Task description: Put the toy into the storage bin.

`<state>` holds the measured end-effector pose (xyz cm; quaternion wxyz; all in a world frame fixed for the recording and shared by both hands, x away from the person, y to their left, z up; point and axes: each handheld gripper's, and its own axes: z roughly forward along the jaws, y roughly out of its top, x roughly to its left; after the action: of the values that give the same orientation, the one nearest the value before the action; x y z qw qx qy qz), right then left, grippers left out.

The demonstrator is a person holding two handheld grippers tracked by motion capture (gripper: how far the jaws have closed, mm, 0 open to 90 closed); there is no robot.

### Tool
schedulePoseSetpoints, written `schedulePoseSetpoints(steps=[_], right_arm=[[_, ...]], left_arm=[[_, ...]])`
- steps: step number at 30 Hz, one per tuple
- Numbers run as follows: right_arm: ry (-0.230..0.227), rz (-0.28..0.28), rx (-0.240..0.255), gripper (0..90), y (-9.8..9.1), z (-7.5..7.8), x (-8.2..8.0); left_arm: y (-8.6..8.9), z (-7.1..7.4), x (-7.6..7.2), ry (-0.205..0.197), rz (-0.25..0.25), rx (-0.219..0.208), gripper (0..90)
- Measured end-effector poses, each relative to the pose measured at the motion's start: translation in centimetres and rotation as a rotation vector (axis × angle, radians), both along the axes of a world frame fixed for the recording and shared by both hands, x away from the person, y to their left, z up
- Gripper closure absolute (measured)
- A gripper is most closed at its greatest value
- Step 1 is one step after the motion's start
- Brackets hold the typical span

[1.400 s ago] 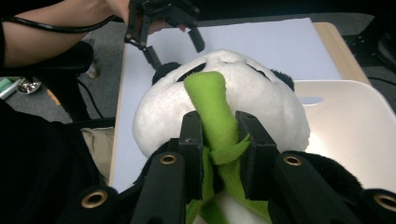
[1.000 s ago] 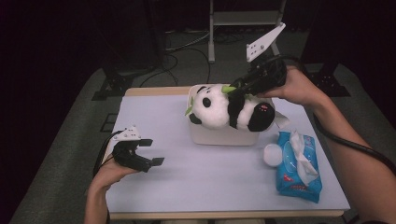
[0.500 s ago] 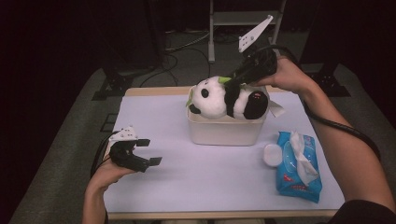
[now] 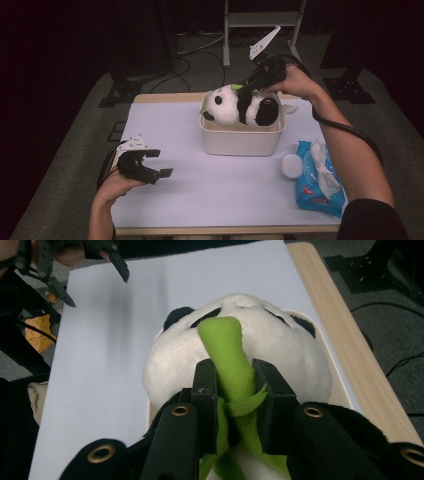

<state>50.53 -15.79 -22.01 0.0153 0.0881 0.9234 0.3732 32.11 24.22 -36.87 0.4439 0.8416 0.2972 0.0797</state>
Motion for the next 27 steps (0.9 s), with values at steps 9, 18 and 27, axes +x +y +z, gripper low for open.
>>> schedulePoseSetpoints(steps=[9, 18, 27], right_arm=[[0.043, -0.003, -0.029, 72.7, 1.1, -3.1, 1.4], [0.088, -0.008, -0.042, 72.5, 1.2, -6.0, 1.4], [0.135, -0.049, -0.111, 69.8, 1.3, -8.8, 1.2]], left_arm=[[0.2, 0.2, -0.1, -0.004, 0.003, 0.000, 9.7], [-0.1, 0.2, -0.1, -0.002, -0.005, 0.000, 9.7], [-0.4, 0.2, -0.1, -0.004, -0.014, 0.008, 9.7]])
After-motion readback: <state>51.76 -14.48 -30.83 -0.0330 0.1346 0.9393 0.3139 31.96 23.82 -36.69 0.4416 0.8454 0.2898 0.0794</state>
